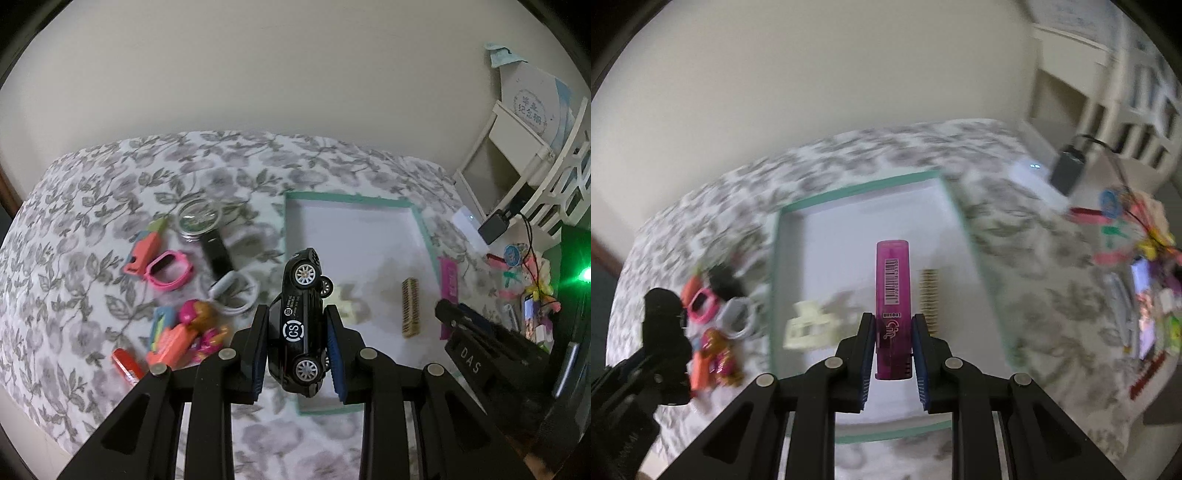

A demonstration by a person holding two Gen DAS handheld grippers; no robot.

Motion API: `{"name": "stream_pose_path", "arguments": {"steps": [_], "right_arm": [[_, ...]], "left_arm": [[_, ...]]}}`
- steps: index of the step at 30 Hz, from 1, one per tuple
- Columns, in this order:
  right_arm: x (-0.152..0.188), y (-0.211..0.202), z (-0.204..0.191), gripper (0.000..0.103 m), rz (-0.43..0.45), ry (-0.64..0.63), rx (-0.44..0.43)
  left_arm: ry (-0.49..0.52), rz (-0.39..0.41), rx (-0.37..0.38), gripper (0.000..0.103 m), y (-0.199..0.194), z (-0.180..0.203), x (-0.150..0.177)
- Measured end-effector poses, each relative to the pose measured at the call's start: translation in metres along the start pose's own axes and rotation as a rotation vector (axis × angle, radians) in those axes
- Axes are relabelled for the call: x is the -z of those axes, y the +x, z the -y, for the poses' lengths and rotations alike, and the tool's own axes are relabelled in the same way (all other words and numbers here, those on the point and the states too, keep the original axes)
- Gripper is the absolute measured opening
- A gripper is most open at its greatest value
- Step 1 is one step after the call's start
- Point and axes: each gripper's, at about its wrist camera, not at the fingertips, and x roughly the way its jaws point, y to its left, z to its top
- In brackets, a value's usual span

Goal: Organize rigid objects
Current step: 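Carry the pink lighter and black toy car over the tray with both tools, then open the right tool to drop the lighter while the left tool releases the car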

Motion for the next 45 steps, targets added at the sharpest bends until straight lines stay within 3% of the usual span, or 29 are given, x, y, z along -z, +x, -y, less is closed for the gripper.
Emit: {"name": "stream_pose_path", "arguments": {"steps": [7,12,19,29,35,45], "right_arm": [[-0.005,-0.003,0.035,0.021,0.029,0.052,0.106],[-0.001,0.019,0.051,0.021,-0.038,0.085,0.141],[0.014,0.048,0.051,0.021,-0.143,0.083,0.157],[0.028,0.073,0.054,0.021,-0.235,0.093,0.161],[0.034,0.08,0.052,0.021,-0.264,0.082,0.166],[0.04,0.081,0.049,0.021,-0.275,0.064,0.178]], "left_arm": [[0.029,0.002,0.02,0.03,0.014,0.038,0.001],[0.047,-0.051,0.033,0.03,0.038,0.045,0.013],[0.09,-0.132,0.036,0.03,0.072,0.048,0.034],[0.213,-0.203,-0.04,0.03,0.094,0.057,0.053],[0.231,-0.271,-0.055,0.03,0.111,0.058,0.063],[0.231,-0.289,-0.051,0.03,0.115,0.06,0.067]]}}
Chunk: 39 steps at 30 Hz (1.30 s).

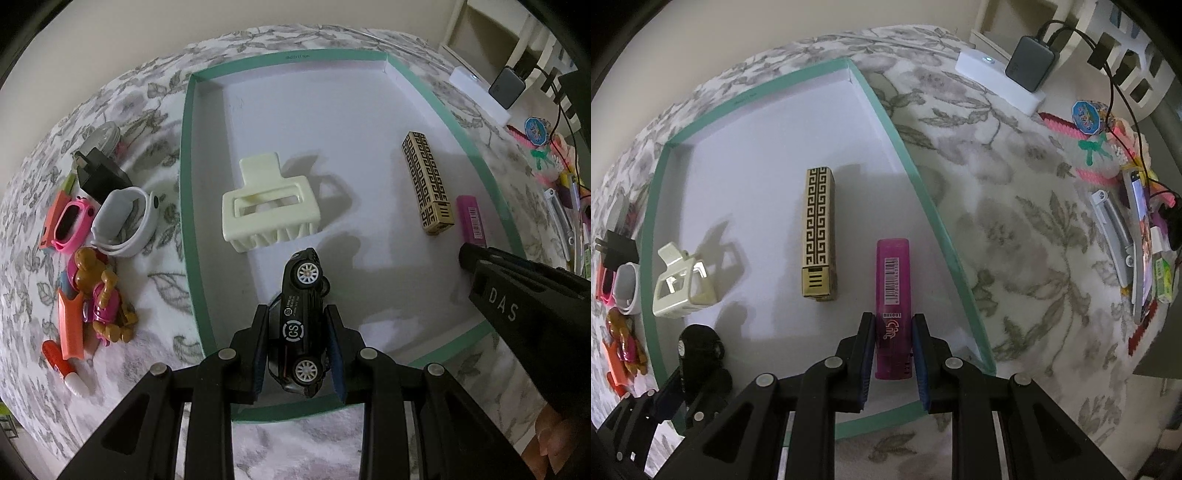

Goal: Organize rigid objects
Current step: 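Open the right tool to drop the lighter while the left tool releases the car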

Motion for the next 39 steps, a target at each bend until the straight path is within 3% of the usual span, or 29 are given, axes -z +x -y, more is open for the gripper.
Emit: {"name": "stream_pose_path", "arguments": {"steps": [6,15,28,29,30,31,32,36,39], "right_arm": [[-0.004,-0.002,-0.009,0.022,0.0,-0.015,0.006],[-0.007,-0.024,-0.011,0.023,0.079,-0.03,0.019],[-0.013,-0.034,-0.014,0.023,0.123,-0.042,-0.015],[-0.012,-0.034,-0.016,0.026,0.122,-0.045,-0.024],[-0.012,-0.034,-0.018,0.03,0.121,-0.05,-0.028],[-0.012,-0.034,-0.02,0.041,0.121,-0.055,-0.027],[-0.012,-0.033,-0.02,0.048,0.123,-0.059,-0.023],[-0.012,-0.032,-0.023,0.051,0.12,-0.071,-0.007],[-0.011,-0.031,-0.025,0.061,0.12,-0.079,-0.009]], "left_arm": [[0.006,0.017,0.001,0.035,-0.005,-0.001,-0.005],[-0.018,0.074,0.018,0.037,-0.025,-0.003,-0.01],[-0.167,0.166,-0.019,0.038,-0.043,-0.035,-0.01],[-0.176,0.167,-0.027,0.039,-0.043,-0.037,-0.01],[-0.183,0.168,-0.034,0.047,-0.043,-0.038,-0.01],[-0.194,0.17,-0.046,0.054,-0.043,-0.041,-0.01],[-0.204,0.172,-0.059,0.055,-0.043,-0.042,-0.009],[-0.261,0.151,-0.087,0.055,-0.04,-0.055,-0.007],[-0.297,0.138,-0.104,0.059,-0.037,-0.062,-0.005]]}}
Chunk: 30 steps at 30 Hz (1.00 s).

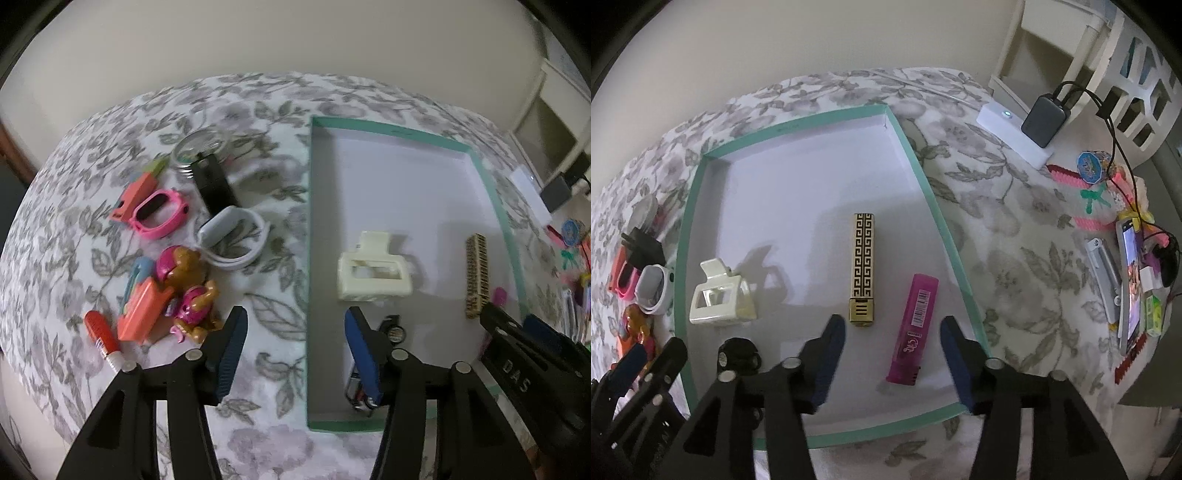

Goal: Organize rigid objects
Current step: 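Open the right tool to drop the lighter while the left tool releases the car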

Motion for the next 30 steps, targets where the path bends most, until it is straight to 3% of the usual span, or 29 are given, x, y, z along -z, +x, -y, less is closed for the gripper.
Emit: {"name": "stream_pose_path", "arguments": {"steps": [4,13,22,30], "right_arm": [[0.0,0.0,-0.003,0.068,0.004,-0.016,-0.001],[0.001,0.0,-0.005,0.08,0.019,-0.032,0.002],[0.001,-0.003,-0.01,0.099,0.049,-0.053,-0.003],[0.0,-0.007,-0.011,0.102,0.072,-0.059,-0.004]], "left_arm": [[-0.014,0.017,-0.027,0.08,-0.001,-0.004,0.0],[-0.033,0.025,-0.065,0.093,0.0,-0.01,-0.001],[-0.045,0.037,-0.086,0.096,-0.002,-0.013,-0.002],[-0.077,0.05,-0.094,0.099,-0.005,-0.02,-0.004]]}}
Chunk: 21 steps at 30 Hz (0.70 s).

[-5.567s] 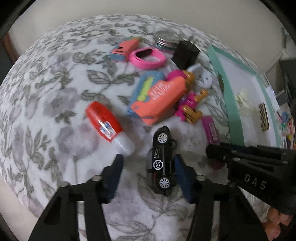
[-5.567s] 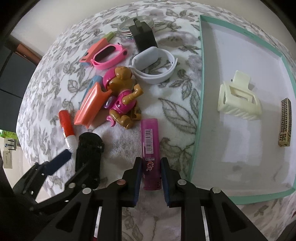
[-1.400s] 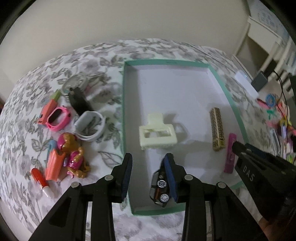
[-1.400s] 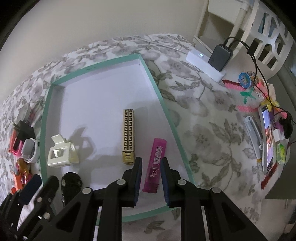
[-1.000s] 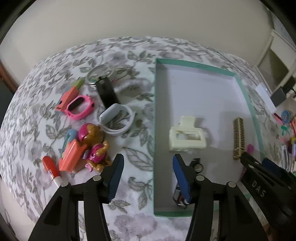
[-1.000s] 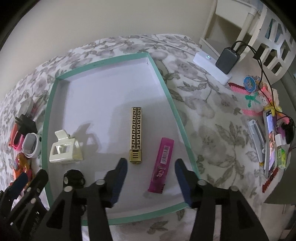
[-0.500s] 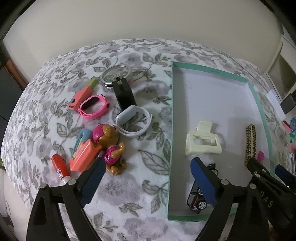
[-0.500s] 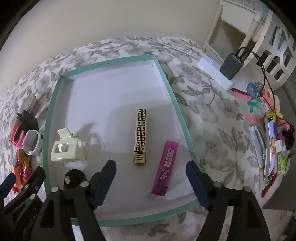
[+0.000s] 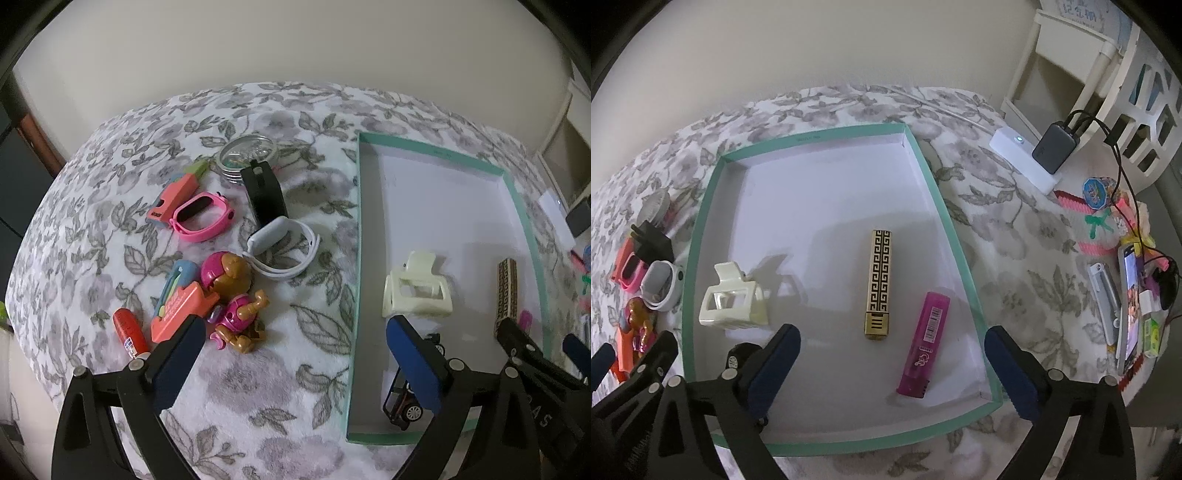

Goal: Organize rigid objects
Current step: 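Open the right tool to drop the lighter while the left tool releases the car, then grasp the red glue bottle with the left tool while the right tool grasps the toy dog figure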

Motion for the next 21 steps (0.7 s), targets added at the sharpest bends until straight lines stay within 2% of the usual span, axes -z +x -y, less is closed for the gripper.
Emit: {"name": "stream_pose_path", "arguments": {"steps": [6,9,15,21], "right_arm": [[-0.003,-0.012,-0.007,0.102,0.036,-0.002,-0.025],[-0.006,-0.024,-0.015,0.102,0.073,-0.004,-0.061],[-0.008,-0.044,-0.041,0.101,0.131,-0.042,-0.146],[-0.006,-0.059,-0.075,0.101,0.155,-0.085,-0.254]], "left_arm": [[-0.068,0.045,0.013,0.099,-0.012,-0.017,-0.006],[-0.111,0.096,-0.009,0.099,-0.021,-0.031,-0.009],[-0.253,0.155,-0.01,0.099,-0.031,-0.082,-0.011],[-0.395,0.138,-0.05,0.099,-0.021,-0.143,0.002]]}}
